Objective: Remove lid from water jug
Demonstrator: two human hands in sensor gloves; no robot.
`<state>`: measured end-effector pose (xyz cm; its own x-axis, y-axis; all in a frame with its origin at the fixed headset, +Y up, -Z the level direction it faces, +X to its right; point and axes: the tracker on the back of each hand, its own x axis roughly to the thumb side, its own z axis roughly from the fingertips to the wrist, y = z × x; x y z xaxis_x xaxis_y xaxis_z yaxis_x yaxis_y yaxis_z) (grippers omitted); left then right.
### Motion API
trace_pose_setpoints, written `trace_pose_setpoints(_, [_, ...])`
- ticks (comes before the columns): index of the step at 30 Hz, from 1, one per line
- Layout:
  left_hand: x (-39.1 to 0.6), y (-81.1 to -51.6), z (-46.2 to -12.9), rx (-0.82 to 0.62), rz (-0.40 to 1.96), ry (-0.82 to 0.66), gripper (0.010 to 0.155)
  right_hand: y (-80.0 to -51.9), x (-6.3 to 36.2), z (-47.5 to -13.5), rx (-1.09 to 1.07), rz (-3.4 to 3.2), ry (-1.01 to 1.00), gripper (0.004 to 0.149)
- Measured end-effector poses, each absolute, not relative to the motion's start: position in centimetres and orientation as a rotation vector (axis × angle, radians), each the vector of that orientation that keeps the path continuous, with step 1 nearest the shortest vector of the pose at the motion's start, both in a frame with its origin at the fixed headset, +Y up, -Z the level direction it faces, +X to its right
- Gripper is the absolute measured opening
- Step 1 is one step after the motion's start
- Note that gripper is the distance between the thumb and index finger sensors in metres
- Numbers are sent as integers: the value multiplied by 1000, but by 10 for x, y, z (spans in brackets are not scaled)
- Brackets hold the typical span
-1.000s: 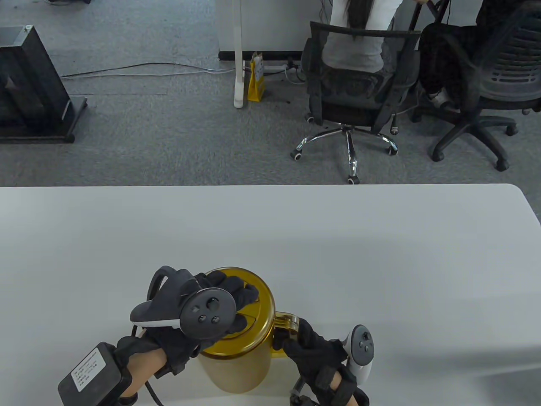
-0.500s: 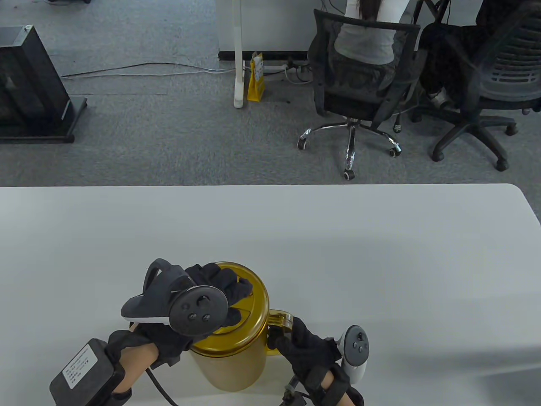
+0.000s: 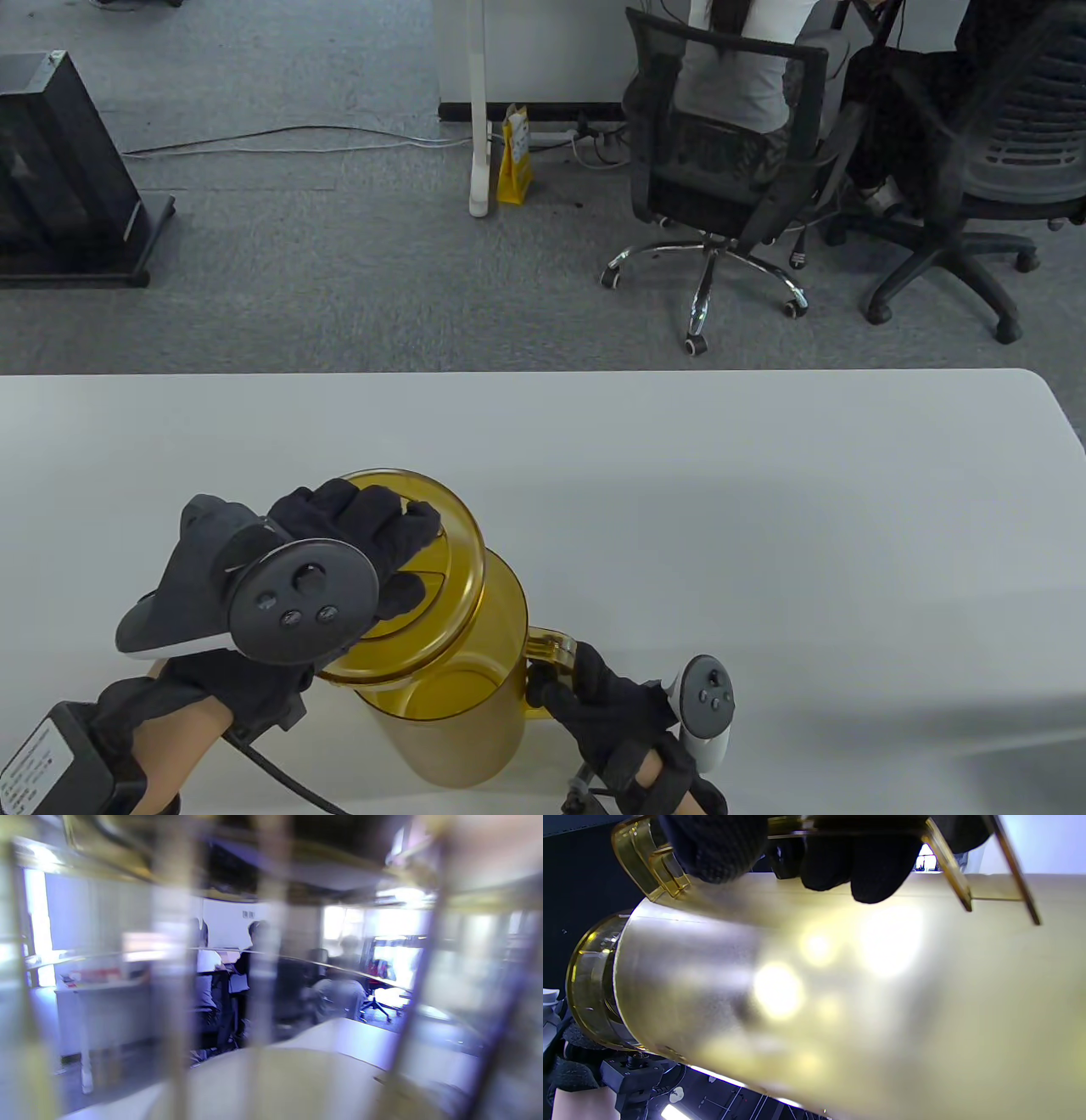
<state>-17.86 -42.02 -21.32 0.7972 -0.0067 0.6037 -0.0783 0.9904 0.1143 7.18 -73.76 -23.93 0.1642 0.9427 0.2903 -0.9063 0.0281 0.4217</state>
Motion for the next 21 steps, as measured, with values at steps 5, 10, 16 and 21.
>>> trace_pose_setpoints(5, [-203, -423, -210, 116, 61, -584, 57, -739, 72, -240, 589, 1429, 76, 58])
trace_pose_setpoints(10, [-233, -431, -207, 129, 141, -520, 57, -739, 72, -239, 592, 1427, 78, 59])
trace_pose_setpoints(16, [-260, -445, -207, 147, 166, -438, 57, -738, 72, -239, 588, 1424, 80, 59])
trace_pose_setpoints(21, [-276, -456, -203, 131, 146, -347, 57, -739, 72, -239, 590, 1421, 86, 59])
